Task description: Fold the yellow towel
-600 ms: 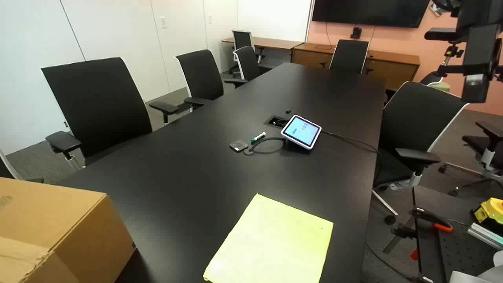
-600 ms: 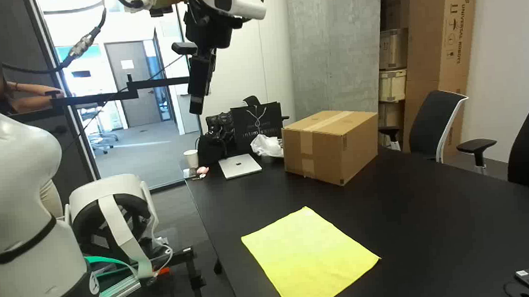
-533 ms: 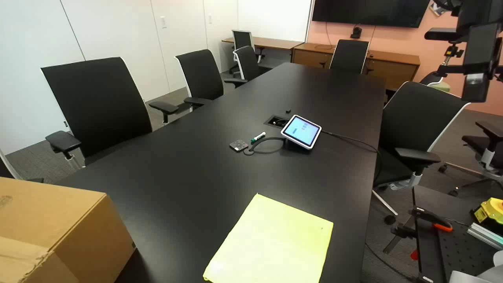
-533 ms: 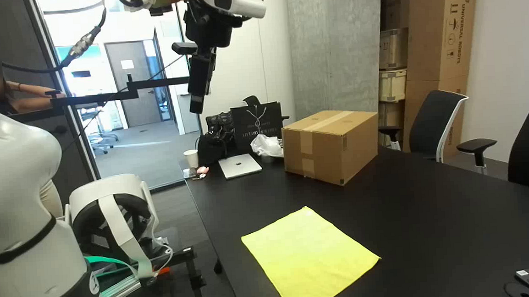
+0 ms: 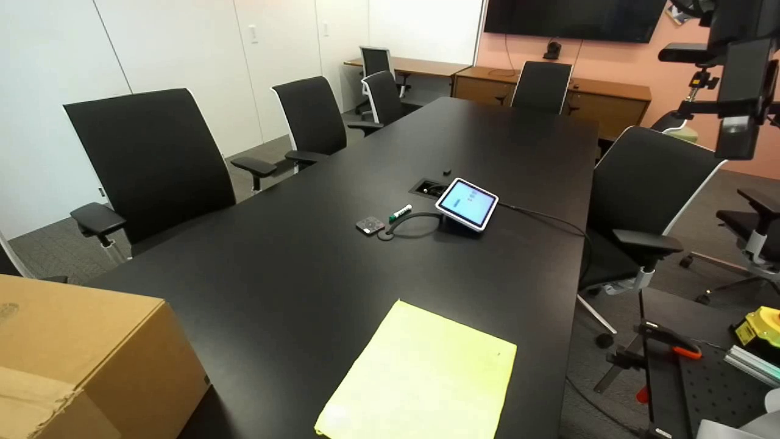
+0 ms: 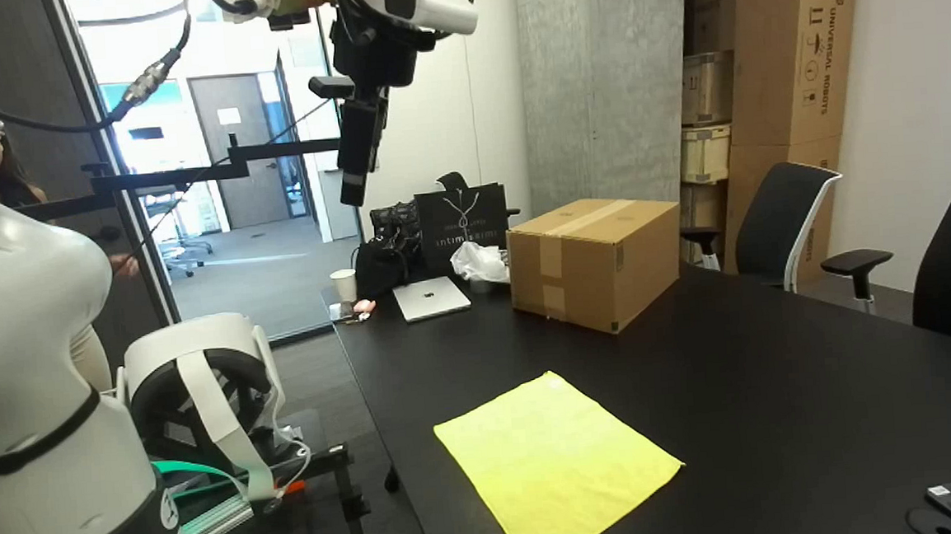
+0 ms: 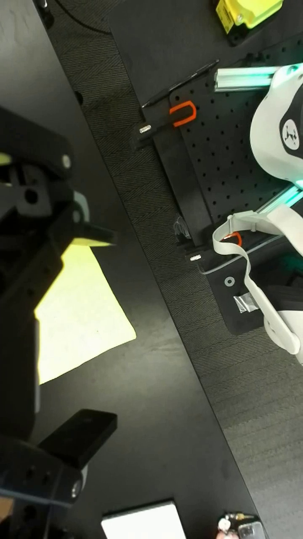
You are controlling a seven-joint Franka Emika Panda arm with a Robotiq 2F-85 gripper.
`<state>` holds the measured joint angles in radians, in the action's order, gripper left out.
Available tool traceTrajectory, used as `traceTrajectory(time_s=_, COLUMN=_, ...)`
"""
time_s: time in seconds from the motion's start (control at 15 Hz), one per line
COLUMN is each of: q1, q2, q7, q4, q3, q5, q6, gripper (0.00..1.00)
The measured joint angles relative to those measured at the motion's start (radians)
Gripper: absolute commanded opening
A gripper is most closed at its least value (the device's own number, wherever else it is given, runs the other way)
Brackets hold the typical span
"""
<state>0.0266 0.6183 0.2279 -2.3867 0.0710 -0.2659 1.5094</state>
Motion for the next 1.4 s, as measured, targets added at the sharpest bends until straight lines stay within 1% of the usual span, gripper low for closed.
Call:
traceTrajectory(time_s=0.2, q1=0.006, q2=-0.039, q7=-0.007, q4=-0.015, q3=-0.019, q5=0.0, q6=0.032, gripper=1.0)
traceTrajectory(time_s=0.27, q1=0.006, q2=-0.064, q7=-0.012, q4=-0.026, q3=-0.029, q5=0.0, q6=0.067, gripper=1.0)
traceTrajectory(time_s=0.4, q1=0.003, q2=-0.131, q7=-0.028, q4=-0.06, q3=-0.055, q5=0.0, q6=0.167, gripper=1.0)
traceTrajectory(time_s=0.53, q1=-0.01, q2=-0.211, q7=-0.054, q4=-0.1, q3=-0.078, q5=-0.001, q6=0.295, gripper=1.0)
traceTrajectory(time_s=0.6, q1=-0.019, q2=-0.255, q7=-0.071, q4=-0.121, q3=-0.085, q5=-0.004, q6=0.364, gripper=1.0)
traceTrajectory(time_s=0.8, q1=-0.052, q2=-0.394, q7=-0.162, q4=-0.171, q3=-0.087, q5=-0.047, q6=0.519, gripper=1.0)
traceTrajectory(time_s=1.13, q1=-0.073, q2=-0.617, q7=-0.31, q4=-0.187, q3=-0.089, q5=-0.113, q6=0.698, gripper=1.0)
traceTrajectory(time_s=1.4, q1=-0.074, q2=-0.776, q7=-0.381, q4=-0.173, q3=-0.102, q5=-0.165, q6=0.833, gripper=1.0)
